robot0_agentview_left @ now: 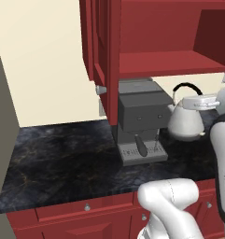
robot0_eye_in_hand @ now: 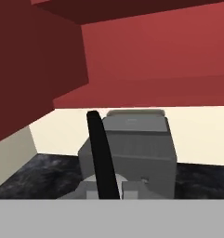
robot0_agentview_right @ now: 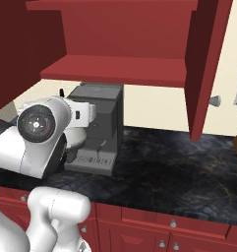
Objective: Open the cabinet, pick the kettle from the cabinet, and place it in the sink.
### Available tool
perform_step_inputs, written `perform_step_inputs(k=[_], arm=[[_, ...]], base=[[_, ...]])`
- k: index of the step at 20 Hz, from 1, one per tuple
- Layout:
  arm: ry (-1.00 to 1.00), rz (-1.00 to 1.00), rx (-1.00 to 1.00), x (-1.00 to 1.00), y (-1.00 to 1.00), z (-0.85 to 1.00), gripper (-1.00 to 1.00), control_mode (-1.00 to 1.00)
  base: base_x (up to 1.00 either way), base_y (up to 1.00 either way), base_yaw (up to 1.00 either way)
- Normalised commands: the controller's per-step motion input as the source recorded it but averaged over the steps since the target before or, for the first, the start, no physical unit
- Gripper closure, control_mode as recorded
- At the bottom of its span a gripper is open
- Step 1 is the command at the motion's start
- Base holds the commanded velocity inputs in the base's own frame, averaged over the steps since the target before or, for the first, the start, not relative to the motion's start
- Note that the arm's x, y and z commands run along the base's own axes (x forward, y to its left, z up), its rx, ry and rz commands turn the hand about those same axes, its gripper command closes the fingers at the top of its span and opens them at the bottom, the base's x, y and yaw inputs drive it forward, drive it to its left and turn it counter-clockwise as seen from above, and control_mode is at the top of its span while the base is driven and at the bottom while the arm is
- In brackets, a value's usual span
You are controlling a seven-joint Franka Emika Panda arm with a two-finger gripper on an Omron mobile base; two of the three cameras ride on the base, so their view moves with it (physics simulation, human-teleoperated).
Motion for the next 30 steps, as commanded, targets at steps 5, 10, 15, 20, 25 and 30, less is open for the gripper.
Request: perform_step_inputs(k=[5,10,15,20,25,30], arm=[[0.01,0.0,0.0,-0.08,-0.01,-0.43,1.0,-1.0],[0.02,0.0,0.0,-0.02,-0.04,-0.4,1.0,-1.0],[0.01,0.0,0.0,-0.01,-0.01,-0.36,1.0,-1.0],[0.0,0.0,0.01,-0.02,0.0,-0.34,1.0,-1.0],[-0.02,-0.01,0.04,0.0,0.0,-0.36,1.0,-1.0],[-0.16,0.0,0.08,0.04,0.04,-0.28,1.0,-1.0]], base=[[0.0,0.0,0.0],[0.0,0.0,0.0],[0.0,0.0,0.0],[0.0,0.0,0.0],[0.0,0.0,0.0],[0.0,0.0,0.0]])
